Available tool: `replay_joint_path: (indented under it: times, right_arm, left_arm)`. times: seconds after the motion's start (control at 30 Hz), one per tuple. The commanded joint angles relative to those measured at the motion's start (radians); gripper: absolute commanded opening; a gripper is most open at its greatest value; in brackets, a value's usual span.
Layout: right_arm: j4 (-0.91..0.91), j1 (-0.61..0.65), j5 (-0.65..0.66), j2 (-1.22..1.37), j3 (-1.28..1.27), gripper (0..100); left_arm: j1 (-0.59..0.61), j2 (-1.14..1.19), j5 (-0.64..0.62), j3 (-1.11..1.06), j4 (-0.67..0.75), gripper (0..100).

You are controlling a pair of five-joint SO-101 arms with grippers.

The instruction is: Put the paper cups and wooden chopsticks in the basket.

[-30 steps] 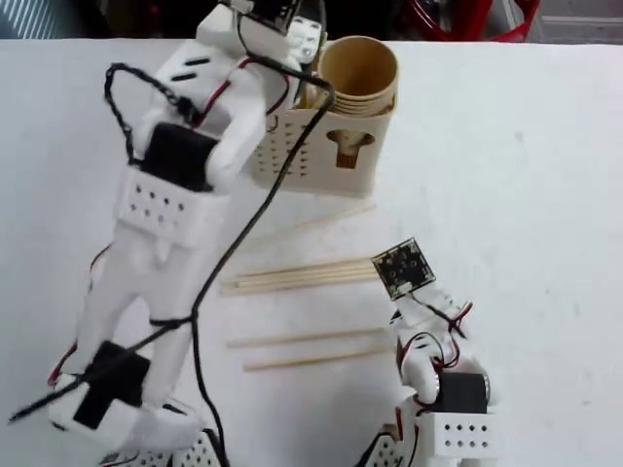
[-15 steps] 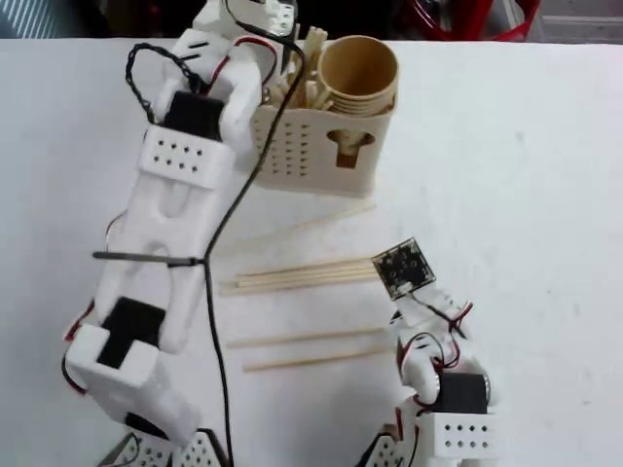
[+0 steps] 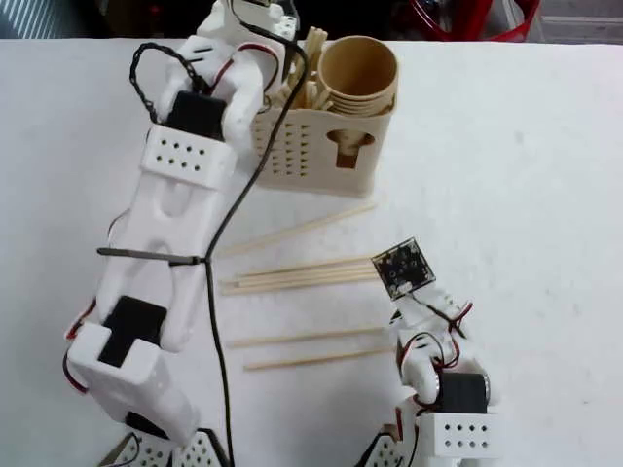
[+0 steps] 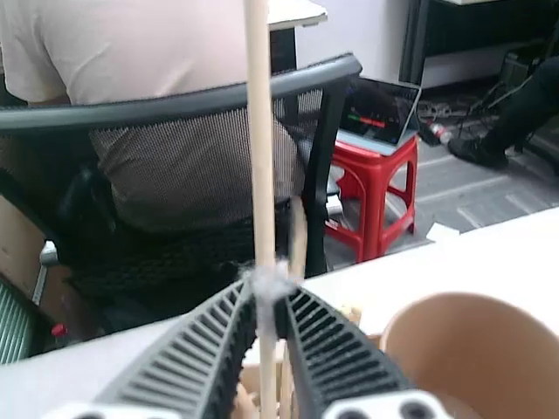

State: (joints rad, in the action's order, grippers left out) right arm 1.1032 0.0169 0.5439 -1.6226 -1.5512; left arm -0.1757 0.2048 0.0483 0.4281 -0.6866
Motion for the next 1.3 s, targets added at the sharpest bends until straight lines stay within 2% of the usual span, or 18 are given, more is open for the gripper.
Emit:
replay_joint_path:
  times: [0.0, 0.23, 0.33, 0.43, 0.6, 0.67, 0.73, 0.8, 0.87, 0.97, 1.07, 1.27]
  right_arm:
    - [-0.002, 0.005, 0.009, 0.002, 0.003, 1.9]
    - [-0.002, 0.005, 0.009, 0.002, 0.003, 1.9]
    - [-0.004, 0.005, 0.009, 0.002, 0.003, 2.0]
    - [-0.002, 0.004, 0.009, 0.002, 0.006, 2.3]
    - [0.056, -0.001, 0.011, 0.010, 0.064, 3.0]
    - [0.068, 0.001, 0.060, 0.010, 0.081, 6.3]
    - [0.073, 0.004, 0.103, 0.012, 0.095, 11.5]
    - [0.087, 0.002, 0.137, 0.012, 0.120, 15.0]
    - [0.124, 0.002, 0.175, 0.016, 0.172, 14.6]
    - [0.166, 0.007, 0.189, 0.094, 0.318, 12.6]
    - [0.188, 0.050, 0.192, 0.303, 0.505, 12.5]
    - [0.206, 0.257, 0.272, 0.901, 0.848, 12.7]
  left_arm:
    - [0.016, -0.013, -0.014, 0.038, -0.009, 5]
    - [0.038, -0.045, -0.014, 0.035, -0.035, 5]
    - [0.062, -0.081, -0.014, 0.044, -0.109, 5]
    - [0.105, -0.128, -0.009, 0.040, -0.262, 5]
    - [0.228, -0.105, -0.011, 0.020, -0.635, 5]
    - [0.269, -0.047, -0.011, -0.038, -0.694, 5]
    - [0.302, 0.016, -0.015, -0.114, -0.695, 5]
    - [0.329, 0.077, -0.075, -0.186, -0.646, 5]
    - [0.358, 0.131, -0.126, -0.229, -0.578, 5]
    - [0.398, 0.197, -0.132, -0.236, -0.497, 5]
    - [0.449, 0.242, -0.161, -0.236, -0.423, 5]
    - [0.481, 0.294, -0.195, -0.245, -0.368, 5]
